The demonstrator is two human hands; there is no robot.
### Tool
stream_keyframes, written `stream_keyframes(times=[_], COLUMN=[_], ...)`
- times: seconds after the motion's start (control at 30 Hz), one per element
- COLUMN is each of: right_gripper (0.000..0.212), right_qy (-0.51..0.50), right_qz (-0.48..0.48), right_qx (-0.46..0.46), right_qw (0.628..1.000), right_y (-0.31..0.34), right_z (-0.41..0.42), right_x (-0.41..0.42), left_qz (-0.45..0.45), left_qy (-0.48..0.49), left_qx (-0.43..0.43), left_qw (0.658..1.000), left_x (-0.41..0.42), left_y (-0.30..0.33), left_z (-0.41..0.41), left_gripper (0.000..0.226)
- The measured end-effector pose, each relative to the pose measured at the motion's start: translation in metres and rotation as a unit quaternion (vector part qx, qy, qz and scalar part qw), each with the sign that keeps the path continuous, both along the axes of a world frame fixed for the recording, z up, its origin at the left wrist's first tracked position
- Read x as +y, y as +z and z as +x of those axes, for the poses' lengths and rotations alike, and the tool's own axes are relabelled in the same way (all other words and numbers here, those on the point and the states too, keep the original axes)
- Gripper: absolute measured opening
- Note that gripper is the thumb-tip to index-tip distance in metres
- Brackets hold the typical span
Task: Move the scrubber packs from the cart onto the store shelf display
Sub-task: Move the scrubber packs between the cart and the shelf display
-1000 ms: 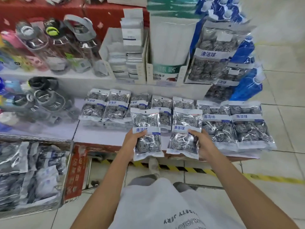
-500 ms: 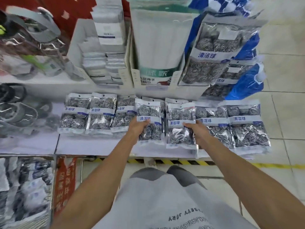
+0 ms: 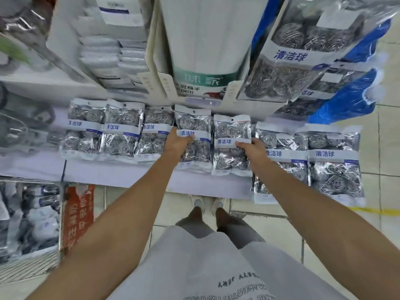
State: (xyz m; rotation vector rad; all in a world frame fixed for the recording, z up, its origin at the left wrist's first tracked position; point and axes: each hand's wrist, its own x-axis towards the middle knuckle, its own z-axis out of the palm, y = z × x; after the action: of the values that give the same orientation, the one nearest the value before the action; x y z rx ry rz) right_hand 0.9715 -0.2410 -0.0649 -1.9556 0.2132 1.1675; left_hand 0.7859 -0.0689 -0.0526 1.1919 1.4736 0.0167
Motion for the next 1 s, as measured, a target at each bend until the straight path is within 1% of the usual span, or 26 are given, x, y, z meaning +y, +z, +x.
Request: stream_keyframes(times=[0.1, 0.2, 0.3, 0.4, 0.5, 0.57, 0.63, 0.67, 0.7, 0.77, 0.8, 0.9, 1.0], right_gripper=[0.069, 0.068, 0.073, 0.078, 0.067, 0.062, 0.050, 0.045, 0.046, 0.056, 0.057, 0.053, 0.053], right_qy=[-0.007, 0.010, 0.033, 0.097, 0.188, 0.268, 0.356, 0.401, 0.448, 0.527, 0.560, 0.632, 0.689], right_qz=[-0.011, -0.021, -0.044, -0.066, -0.060, -0.073, -0.067, -0.059, -0.045, -0.016, 0.008, 0.060, 0.110], right_qx=[-0.024, -0.034, -0.064, -0.112, -0.161, -0.209, -0.252, -0.275, -0.296, -0.313, -0.319, -0.332, -0.359], right_qw=[1.000, 0.999, 0.996, 0.987, 0.967, 0.938, 0.897, 0.872, 0.842, 0.790, 0.765, 0.697, 0.620], right_y=[-0.009, -0.014, -0.011, 0.005, 0.017, 0.023, 0.039, 0.049, 0.061, 0.080, 0.088, 0.102, 0.115], right_z=[0.003, 0.004, 0.003, 0.004, 0.008, 0.011, 0.008, 0.003, -0.003, -0.015, -0.020, -0.040, -0.069], right_x=[0.009, 0.014, 0.012, 0.008, -0.001, -0.011, -0.016, -0.018, -0.019, -0.020, -0.020, -0.010, 0.003], left_qz=[0.044, 0.072, 0.080, 0.085, 0.119, 0.155, 0.186, 0.203, 0.221, 0.256, 0.277, 0.324, 0.323], left_qy=[-0.038, -0.082, -0.096, -0.102, -0.122, -0.134, -0.140, -0.143, -0.143, -0.137, -0.129, -0.117, -0.080], left_qx=[0.039, 0.065, 0.061, 0.057, 0.057, 0.075, 0.088, 0.095, 0.103, 0.114, 0.121, 0.157, 0.211], left_qw=[0.998, 0.992, 0.990, 0.989, 0.984, 0.976, 0.969, 0.964, 0.959, 0.950, 0.944, 0.926, 0.919], left_x=[0.001, -0.001, -0.004, -0.005, -0.011, -0.017, -0.024, -0.029, -0.035, -0.052, -0.062, -0.094, -0.124], left_y=[-0.004, -0.004, -0.002, 0.002, 0.012, 0.016, 0.023, 0.026, 0.033, 0.053, 0.064, 0.087, 0.097], left_z=[0.003, 0.005, 0.007, 0.007, 0.004, 0.000, -0.008, -0.014, -0.021, -0.035, -0.042, -0.070, -0.108], left_gripper=[0.086, 0.079, 0.079, 0.082, 0.082, 0.078, 0.071, 0.064, 0.054, 0.038, 0.038, 0.049, 0.054])
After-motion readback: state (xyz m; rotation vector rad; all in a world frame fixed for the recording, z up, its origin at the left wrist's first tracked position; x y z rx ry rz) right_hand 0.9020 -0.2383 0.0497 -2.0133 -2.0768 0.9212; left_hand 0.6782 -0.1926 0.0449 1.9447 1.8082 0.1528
